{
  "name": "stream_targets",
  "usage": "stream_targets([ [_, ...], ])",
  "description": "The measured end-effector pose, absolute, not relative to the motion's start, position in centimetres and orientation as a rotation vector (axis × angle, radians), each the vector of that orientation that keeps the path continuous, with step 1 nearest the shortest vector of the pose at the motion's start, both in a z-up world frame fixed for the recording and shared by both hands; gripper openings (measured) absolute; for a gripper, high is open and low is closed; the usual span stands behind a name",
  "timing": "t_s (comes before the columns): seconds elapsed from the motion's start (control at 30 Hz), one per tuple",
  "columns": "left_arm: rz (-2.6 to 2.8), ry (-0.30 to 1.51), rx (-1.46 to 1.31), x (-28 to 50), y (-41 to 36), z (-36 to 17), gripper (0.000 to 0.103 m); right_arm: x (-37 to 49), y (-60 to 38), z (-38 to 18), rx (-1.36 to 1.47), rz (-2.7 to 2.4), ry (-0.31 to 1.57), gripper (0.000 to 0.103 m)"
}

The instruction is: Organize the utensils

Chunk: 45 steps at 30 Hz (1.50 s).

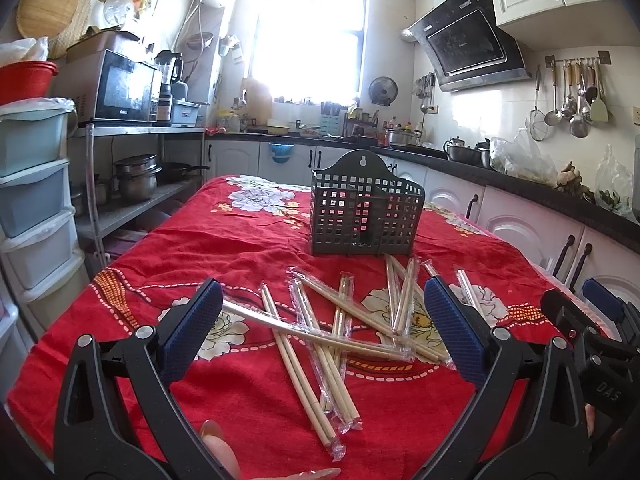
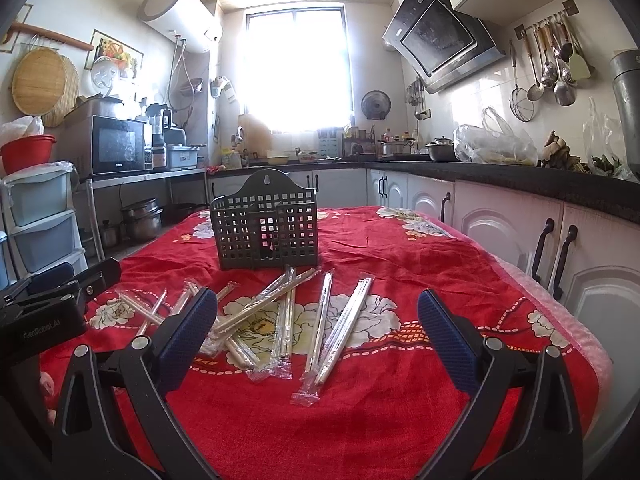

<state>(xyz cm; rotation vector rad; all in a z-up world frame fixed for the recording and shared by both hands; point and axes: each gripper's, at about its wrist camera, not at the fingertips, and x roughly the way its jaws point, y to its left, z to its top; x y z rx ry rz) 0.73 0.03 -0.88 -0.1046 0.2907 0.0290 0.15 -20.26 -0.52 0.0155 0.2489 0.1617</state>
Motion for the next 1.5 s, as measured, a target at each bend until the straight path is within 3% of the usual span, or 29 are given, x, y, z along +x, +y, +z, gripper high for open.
stream_targets([
  [0.83,0.171,0.476,-0.325,4.0,8.9,-1.5,0.093,8.4,-17.3,2.3,-0.056,0.353,0.435,0.097],
  [1.5,-0.029,0.852,-0.547,11.3,12.1,-4.0,0.09,18.6,-16.0,1.7,0.006,0.388,0.716,0.097],
])
